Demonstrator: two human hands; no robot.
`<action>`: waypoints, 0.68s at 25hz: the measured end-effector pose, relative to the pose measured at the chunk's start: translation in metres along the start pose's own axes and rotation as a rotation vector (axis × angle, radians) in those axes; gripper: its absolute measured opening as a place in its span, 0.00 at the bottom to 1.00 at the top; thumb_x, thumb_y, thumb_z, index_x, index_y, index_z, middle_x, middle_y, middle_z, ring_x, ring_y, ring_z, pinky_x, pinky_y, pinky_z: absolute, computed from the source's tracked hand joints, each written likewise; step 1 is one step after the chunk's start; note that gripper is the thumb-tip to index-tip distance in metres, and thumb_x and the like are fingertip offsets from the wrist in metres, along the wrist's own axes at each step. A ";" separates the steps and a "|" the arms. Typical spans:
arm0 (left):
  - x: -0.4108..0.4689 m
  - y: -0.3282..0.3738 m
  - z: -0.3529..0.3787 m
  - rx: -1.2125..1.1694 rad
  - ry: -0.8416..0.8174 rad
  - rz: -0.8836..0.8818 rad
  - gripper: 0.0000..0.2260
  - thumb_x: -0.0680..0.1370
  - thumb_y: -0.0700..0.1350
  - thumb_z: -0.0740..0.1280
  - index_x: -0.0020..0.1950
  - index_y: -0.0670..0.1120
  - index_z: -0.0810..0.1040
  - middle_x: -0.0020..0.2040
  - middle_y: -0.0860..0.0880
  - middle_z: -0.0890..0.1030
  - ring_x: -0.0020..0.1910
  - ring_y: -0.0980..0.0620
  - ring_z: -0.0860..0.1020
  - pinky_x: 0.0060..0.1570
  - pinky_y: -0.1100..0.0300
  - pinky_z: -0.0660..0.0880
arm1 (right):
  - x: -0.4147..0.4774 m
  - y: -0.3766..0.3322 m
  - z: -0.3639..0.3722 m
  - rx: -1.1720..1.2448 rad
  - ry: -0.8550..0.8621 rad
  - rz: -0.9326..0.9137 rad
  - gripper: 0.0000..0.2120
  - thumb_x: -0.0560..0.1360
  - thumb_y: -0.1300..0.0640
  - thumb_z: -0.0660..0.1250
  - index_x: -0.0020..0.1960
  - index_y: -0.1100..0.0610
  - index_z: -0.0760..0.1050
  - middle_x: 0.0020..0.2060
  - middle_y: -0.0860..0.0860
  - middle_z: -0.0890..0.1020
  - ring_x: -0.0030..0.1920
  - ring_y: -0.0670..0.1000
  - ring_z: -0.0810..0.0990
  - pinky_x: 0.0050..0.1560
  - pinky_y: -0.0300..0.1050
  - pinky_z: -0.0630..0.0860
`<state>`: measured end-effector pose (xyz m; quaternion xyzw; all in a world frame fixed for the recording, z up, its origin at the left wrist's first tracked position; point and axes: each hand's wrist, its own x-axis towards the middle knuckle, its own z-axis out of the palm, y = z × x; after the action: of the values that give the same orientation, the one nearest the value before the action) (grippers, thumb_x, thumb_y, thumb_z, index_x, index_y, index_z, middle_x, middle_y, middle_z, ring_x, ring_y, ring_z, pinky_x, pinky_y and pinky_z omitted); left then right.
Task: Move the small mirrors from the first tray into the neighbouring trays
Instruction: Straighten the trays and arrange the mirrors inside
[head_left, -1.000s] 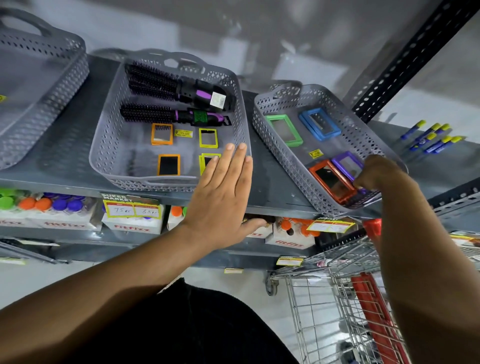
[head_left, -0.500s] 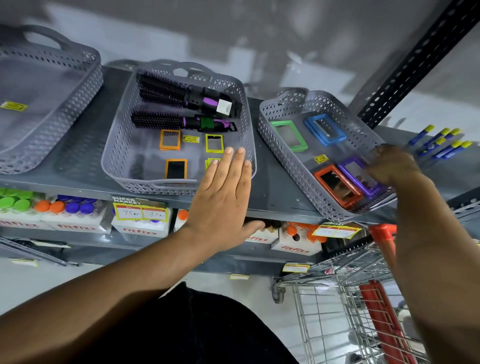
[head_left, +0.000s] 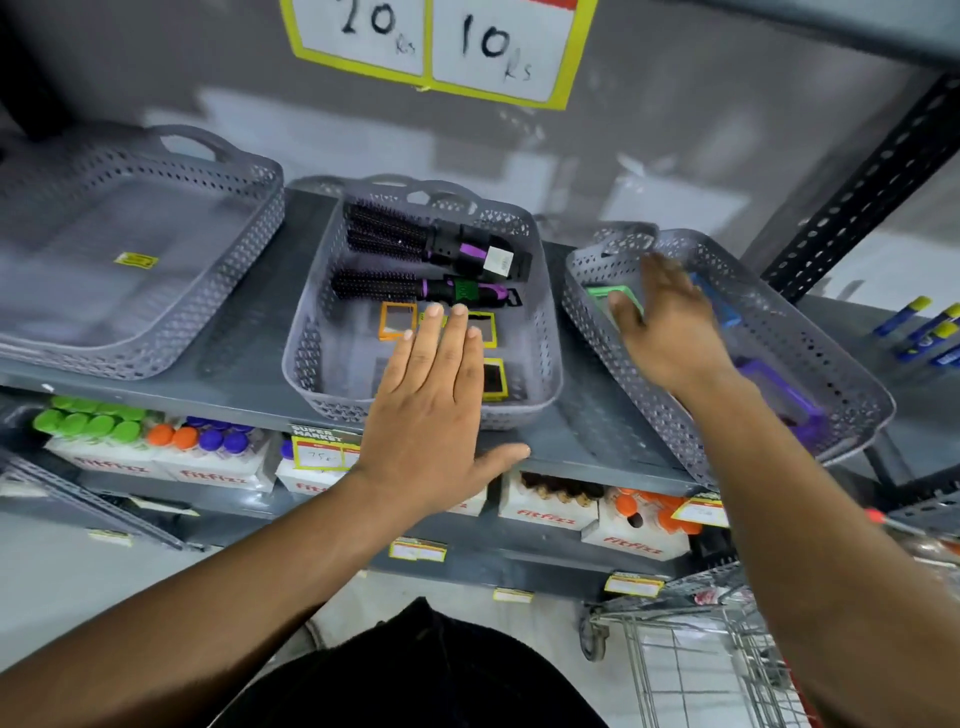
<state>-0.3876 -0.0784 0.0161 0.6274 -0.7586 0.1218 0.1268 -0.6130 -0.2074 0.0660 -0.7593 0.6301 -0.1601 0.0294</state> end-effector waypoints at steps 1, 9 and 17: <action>-0.002 -0.008 -0.001 0.003 0.001 -0.012 0.49 0.72 0.73 0.52 0.77 0.34 0.56 0.79 0.35 0.55 0.79 0.36 0.50 0.76 0.40 0.50 | -0.003 -0.015 0.002 0.005 -0.001 -0.036 0.29 0.81 0.47 0.55 0.76 0.63 0.57 0.76 0.61 0.59 0.76 0.60 0.56 0.75 0.58 0.56; -0.036 -0.096 -0.009 -0.001 -0.010 -0.106 0.49 0.74 0.75 0.47 0.77 0.35 0.58 0.79 0.37 0.55 0.79 0.38 0.49 0.76 0.43 0.48 | -0.034 -0.124 0.034 0.046 -0.141 -0.395 0.29 0.81 0.46 0.54 0.76 0.61 0.58 0.77 0.58 0.59 0.77 0.56 0.55 0.75 0.52 0.51; -0.066 -0.218 -0.019 0.060 -0.001 -0.347 0.48 0.75 0.74 0.45 0.77 0.35 0.59 0.79 0.36 0.57 0.79 0.37 0.50 0.75 0.40 0.50 | -0.018 -0.234 0.069 0.026 -0.215 -0.535 0.30 0.81 0.44 0.52 0.77 0.57 0.52 0.78 0.54 0.55 0.78 0.53 0.51 0.75 0.49 0.46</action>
<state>-0.1604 -0.0512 0.0169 0.7523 -0.6352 0.1203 0.1269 -0.3753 -0.1526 0.0549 -0.9106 0.3988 -0.0890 0.0624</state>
